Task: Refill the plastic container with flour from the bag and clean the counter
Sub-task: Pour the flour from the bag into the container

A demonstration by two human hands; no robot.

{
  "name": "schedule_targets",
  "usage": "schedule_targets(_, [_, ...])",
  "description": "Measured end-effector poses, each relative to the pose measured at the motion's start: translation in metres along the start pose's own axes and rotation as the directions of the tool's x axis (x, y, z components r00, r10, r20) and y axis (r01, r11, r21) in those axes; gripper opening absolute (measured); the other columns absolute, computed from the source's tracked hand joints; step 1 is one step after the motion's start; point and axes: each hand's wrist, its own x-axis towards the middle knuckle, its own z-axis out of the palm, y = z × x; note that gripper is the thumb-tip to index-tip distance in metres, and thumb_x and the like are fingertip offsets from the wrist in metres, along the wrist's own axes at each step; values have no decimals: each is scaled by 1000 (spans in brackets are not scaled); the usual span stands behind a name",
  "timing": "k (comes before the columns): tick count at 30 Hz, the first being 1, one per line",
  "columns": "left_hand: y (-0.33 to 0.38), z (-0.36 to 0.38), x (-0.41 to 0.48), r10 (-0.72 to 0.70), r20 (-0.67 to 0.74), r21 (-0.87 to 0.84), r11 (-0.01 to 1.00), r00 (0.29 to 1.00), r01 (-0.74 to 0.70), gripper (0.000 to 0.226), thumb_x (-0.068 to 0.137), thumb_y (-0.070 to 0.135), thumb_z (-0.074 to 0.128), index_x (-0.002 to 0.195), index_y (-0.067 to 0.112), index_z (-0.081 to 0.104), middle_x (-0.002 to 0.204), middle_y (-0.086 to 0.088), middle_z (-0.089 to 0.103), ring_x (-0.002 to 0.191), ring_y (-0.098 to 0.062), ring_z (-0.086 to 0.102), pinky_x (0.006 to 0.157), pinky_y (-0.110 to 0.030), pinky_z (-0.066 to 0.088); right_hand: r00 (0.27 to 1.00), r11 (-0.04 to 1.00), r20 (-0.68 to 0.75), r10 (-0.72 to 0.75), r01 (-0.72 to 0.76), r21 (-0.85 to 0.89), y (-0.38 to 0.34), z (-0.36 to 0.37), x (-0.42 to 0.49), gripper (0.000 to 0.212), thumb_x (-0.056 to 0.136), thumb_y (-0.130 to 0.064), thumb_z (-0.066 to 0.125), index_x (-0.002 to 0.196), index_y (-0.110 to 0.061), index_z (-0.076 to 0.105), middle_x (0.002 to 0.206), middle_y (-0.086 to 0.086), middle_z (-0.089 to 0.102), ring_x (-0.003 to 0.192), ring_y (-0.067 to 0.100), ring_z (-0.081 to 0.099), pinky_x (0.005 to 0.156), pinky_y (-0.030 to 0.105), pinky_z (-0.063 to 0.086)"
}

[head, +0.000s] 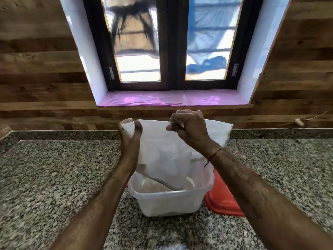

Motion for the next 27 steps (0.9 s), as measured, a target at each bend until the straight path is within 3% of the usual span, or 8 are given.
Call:
schedule_targets(3, [-1,-2,-2,-50,99,-135,989,994,64,69,90,71,58,130,14,59,119,-10,74,106,-28,74,86,-47,64,998,997,3,69,-69,-34,6,-2,2,20,81,-38,81,75,-22,71,73,-16,61,74,7,52,80,31,27])
schedule_targets(7, [1,-4,-3,-66,119,-158,984,991,84,22,94,34,71,108,17,73,103,-4,80,95,-23,78,78,-37,64,986,984,-18,165,-166,-66,7,1,2,21,81,-38,82,74,-22,72,73,-11,67,71,4,50,83,33,36])
schedule_targets(10, [-8,-10,-5,-83,91,-113,989,992,94,14,88,12,79,101,13,76,99,-8,81,92,-27,78,79,-38,63,987,984,-14,160,-160,-79,-1,-5,5,24,81,-43,81,76,-21,73,76,-7,72,72,5,52,86,35,40])
schedule_targets(14, [-16,-34,0,-132,33,-228,964,991,136,15,85,5,79,98,11,76,98,-10,80,86,-23,77,78,-38,63,930,947,249,270,-210,-243,14,-44,14,45,79,-67,70,84,-22,71,84,-7,73,82,13,62,90,41,40])
schedule_targets(18, [-15,-40,4,-129,31,-261,956,991,133,15,85,-1,77,98,6,74,94,-11,79,80,-21,77,69,-34,63,767,835,530,362,-519,182,62,-83,0,42,76,-55,79,87,-15,72,87,4,75,84,24,72,79,48,57])
schedule_targets(21, [-13,-33,2,-120,38,-262,957,992,126,15,85,-1,77,100,2,73,88,-8,80,77,-21,76,71,-35,63,827,711,406,389,-549,439,85,-86,-23,26,81,-27,83,84,-5,69,78,4,70,73,16,65,68,38,51])
schedule_targets(24, [-10,-27,7,-106,10,-265,958,994,105,18,84,-1,79,100,5,74,93,-11,79,81,-25,77,74,-41,64,870,640,172,463,-462,614,87,-82,-34,20,83,-20,80,81,-5,67,73,-2,65,68,10,58,58,26,49])
schedule_targets(27, [-11,-24,15,-137,-19,-314,941,990,124,17,83,-1,80,96,8,74,89,-6,81,80,-24,77,76,-45,65,810,351,237,536,-469,810,85,-77,-47,26,79,-29,73,99,-15,68,97,-2,71,88,12,67,70,24,58])
